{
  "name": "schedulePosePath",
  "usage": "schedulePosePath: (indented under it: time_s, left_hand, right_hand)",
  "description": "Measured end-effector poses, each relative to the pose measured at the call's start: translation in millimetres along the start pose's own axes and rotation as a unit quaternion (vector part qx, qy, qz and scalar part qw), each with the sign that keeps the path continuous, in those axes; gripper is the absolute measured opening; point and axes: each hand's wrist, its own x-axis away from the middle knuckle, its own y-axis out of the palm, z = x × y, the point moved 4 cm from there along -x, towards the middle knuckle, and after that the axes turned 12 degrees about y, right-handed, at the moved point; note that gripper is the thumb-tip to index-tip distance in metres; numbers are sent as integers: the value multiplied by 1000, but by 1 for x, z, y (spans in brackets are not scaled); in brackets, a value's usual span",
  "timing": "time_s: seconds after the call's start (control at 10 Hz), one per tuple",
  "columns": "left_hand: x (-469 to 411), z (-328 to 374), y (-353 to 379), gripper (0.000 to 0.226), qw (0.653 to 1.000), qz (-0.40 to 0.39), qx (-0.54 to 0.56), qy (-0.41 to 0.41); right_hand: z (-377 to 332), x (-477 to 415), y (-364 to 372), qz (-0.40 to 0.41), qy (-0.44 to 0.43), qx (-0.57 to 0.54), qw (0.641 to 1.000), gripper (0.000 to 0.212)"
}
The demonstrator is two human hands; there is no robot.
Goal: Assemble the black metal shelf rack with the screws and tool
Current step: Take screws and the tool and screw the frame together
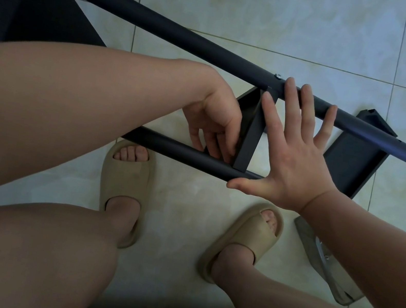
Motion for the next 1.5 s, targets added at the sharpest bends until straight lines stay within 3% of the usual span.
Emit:
schedulePosePath:
  time_s: [0.2,0.4,0.6,0.8,1.2,1.4,1.5]
  left_hand:
    - [-6,0,1,10,999,23,-21,-12]
    - [-1,0,-1,28,1000,5,-6,-8]
    - [-7,-1,1,12,1000,19,-10,-20]
    - [-4,3,4,26,1000,9,10,-11]
    - [-7,1,2,10,1000,23,11,-11]
    - [-4,0,3,21,1000,3,23,0]
    - [-3,1,3,16,1000,3,7,-13]
  right_hand:
    - [0,0,-1,1,1,2,1000,136]
    - [0,0,0,1,1,2,1000,135]
    - [0,0,0,1,-2,2,1000,135]
    - [0,0,0,1,-2,2,1000,135]
    - [0,0,1,1,-1,4,1000,135]
    - [1,0,1,3,-2,1,1000,135]
    - [1,0,2,4,-3,2,1000,134]
